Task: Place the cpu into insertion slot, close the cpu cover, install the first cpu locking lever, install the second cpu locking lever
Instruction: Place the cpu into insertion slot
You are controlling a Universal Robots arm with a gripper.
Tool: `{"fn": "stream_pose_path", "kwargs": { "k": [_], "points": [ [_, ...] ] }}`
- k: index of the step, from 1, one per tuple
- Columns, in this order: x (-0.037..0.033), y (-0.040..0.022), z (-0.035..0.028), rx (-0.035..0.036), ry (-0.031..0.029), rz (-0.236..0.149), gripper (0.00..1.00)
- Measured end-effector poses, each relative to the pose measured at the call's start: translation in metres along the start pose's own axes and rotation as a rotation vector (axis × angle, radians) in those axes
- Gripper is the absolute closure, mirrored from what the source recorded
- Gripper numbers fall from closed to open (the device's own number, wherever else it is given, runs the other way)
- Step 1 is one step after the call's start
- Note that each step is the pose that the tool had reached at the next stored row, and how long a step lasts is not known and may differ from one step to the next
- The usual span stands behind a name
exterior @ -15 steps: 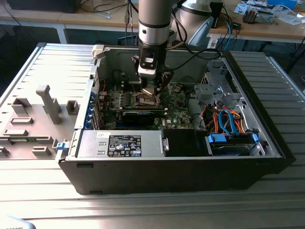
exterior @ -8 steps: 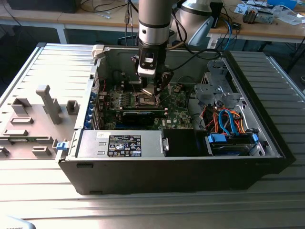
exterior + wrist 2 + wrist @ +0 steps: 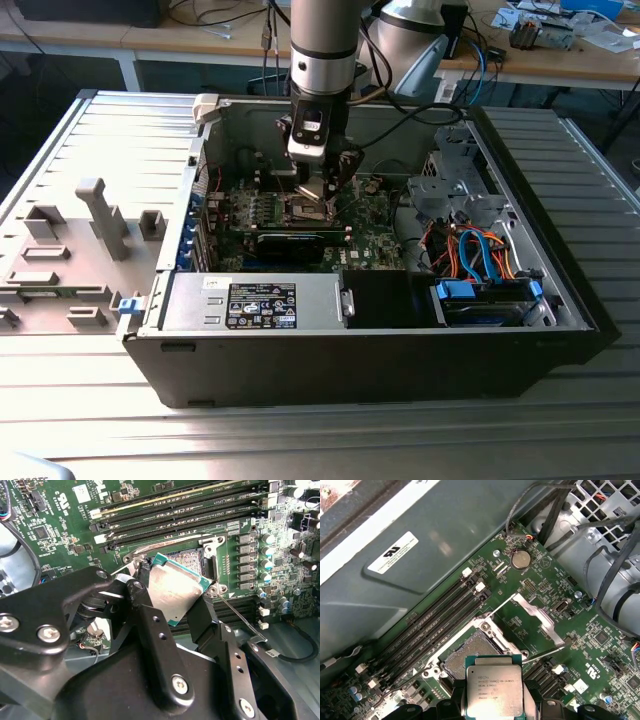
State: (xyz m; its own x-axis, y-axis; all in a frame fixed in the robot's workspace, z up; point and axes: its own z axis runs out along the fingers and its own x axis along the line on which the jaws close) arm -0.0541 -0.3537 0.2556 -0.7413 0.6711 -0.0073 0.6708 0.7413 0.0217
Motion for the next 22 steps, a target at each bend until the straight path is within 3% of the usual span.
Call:
{"fn": "stream_pose_path", "kwargs": {
  "k": [22],
  "points": [
    [0.0000,0.0000,0.0001,0.0001,-0.0004,0.017,0.46]
  ]
}}
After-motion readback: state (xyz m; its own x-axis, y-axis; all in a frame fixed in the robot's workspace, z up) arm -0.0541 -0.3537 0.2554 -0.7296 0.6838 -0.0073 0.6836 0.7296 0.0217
